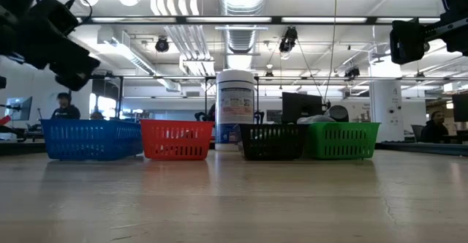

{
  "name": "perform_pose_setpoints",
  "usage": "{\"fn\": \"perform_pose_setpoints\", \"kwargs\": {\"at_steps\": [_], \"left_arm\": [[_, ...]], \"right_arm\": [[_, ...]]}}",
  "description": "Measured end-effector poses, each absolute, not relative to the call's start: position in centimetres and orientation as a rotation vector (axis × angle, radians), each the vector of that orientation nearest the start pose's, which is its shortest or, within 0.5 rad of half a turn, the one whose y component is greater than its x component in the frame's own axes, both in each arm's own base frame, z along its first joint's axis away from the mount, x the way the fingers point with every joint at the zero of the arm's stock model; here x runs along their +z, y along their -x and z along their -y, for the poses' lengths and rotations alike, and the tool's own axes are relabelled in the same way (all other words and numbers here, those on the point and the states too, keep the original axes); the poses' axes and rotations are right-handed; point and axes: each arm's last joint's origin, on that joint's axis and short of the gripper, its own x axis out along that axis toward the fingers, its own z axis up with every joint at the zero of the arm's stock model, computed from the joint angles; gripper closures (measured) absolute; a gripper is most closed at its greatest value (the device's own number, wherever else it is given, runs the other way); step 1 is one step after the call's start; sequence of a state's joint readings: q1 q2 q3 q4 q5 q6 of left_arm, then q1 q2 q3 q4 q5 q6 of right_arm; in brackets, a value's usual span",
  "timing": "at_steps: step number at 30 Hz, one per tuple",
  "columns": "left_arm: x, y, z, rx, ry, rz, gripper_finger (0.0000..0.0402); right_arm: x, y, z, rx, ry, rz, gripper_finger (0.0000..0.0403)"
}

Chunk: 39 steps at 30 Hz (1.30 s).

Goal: Pick & Place Travel size toiletries
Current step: Return to Home Position

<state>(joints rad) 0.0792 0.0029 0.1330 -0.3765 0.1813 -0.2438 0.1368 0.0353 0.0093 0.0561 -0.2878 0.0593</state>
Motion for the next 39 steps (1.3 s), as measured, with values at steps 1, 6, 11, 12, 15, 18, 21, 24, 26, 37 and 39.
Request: {"fn": "perform_pose_setpoints", "kwargs": {"at_steps": [1,6,11,12,15,18,21,24,26,37,39], "left_arm": [[16.82,-8.74,-0.17,-0.074,0.268,-0.231,0.0275],[17.25,-9.21,-0.2,-0.092,0.241,-0.099,0.0275],[17.21,-9.5,-0.23,-0.101,0.218,-0.019,0.0275],[17.18,-9.55,-0.23,-0.102,0.217,-0.004,0.0275],[17.01,-9.69,-0.24,-0.106,0.215,0.037,0.0275],[17.03,-9.68,-0.24,-0.107,0.214,0.039,0.0275],[17.02,-9.69,-0.24,-0.107,0.214,0.039,0.0275],[17.02,-9.69,-0.24,-0.107,0.214,0.039,0.0275],[17.01,-9.69,-0.24,-0.107,0.214,0.038,0.0275],[17.02,-9.69,-0.24,-0.109,0.214,0.04,0.0275],[17.02,-9.69,-0.24,-0.109,0.213,0.04,0.0275]], "right_arm": [[16.93,-9.61,-2.15,0.425,-0.056,0.018,0.0039],[16.93,-9.61,-2.15,0.425,-0.056,0.018,0.0039],[16.92,-9.61,-2.15,0.425,-0.056,0.018,0.0039],[16.92,-9.61,-2.15,0.425,-0.056,0.018,0.0039],[16.91,-9.62,-2.15,0.425,-0.056,0.016,0.0039],[16.91,-9.62,-2.15,0.425,-0.056,0.017,0.0039],[16.92,-9.61,-2.15,0.425,-0.056,0.017,0.0039],[16.92,-9.61,-2.15,0.425,-0.056,0.017,0.0039],[16.91,-9.61,-2.15,0.425,-0.056,0.017,0.0039],[16.92,-9.61,-2.15,0.425,-0.056,0.017,0.0039],[16.91,-9.61,-2.15,0.425,-0.056,0.017,0.0039]]}}
